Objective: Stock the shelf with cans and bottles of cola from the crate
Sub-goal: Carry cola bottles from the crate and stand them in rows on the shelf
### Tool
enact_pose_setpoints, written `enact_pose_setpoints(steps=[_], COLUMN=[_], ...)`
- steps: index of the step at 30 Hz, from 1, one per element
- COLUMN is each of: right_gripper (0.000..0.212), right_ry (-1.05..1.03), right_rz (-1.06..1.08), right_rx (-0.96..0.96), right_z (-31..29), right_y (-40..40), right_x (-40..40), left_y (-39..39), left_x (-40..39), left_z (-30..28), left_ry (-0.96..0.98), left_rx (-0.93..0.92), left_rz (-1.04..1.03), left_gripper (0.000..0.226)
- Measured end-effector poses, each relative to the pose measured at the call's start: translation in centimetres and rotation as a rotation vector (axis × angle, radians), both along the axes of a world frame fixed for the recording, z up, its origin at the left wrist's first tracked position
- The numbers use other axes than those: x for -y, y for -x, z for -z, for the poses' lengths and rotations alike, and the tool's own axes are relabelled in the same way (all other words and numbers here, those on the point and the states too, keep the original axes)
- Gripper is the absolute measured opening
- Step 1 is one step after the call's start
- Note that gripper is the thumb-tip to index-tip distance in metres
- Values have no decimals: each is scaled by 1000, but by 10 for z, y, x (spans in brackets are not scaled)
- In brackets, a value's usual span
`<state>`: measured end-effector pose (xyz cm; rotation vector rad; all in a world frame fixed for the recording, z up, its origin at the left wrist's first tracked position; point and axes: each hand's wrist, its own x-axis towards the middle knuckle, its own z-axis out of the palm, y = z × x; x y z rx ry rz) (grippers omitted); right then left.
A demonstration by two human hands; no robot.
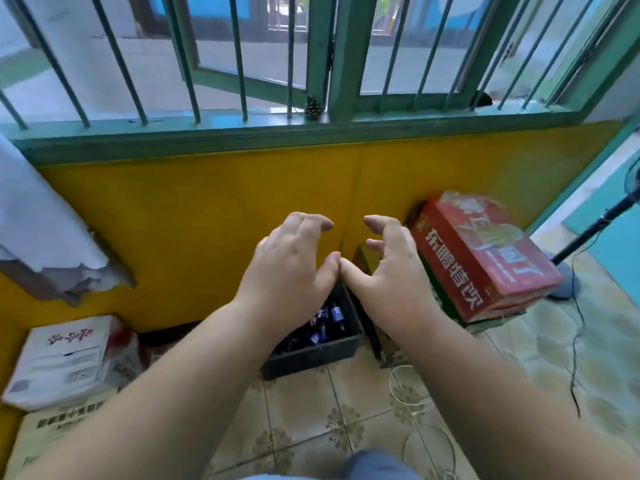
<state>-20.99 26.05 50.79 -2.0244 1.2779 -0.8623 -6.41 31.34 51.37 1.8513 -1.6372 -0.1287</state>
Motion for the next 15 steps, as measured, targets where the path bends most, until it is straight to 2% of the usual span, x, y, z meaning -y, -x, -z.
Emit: enact_pose_setpoints(steps=[6, 15], right_gripper=[68, 71], right_ry=[-94, -236], right_rz=[7, -187], right_rx=[-6, -45], right_z=[37, 83], right_y=[-8, -44], right_x=[81, 237], left_y=[-11, -30], left_x=[77, 205], left_z=[33, 73], left_ry=[-101, -279], left_rx=[10, 7], left_rz=[-18, -214], left_gripper=[44, 44])
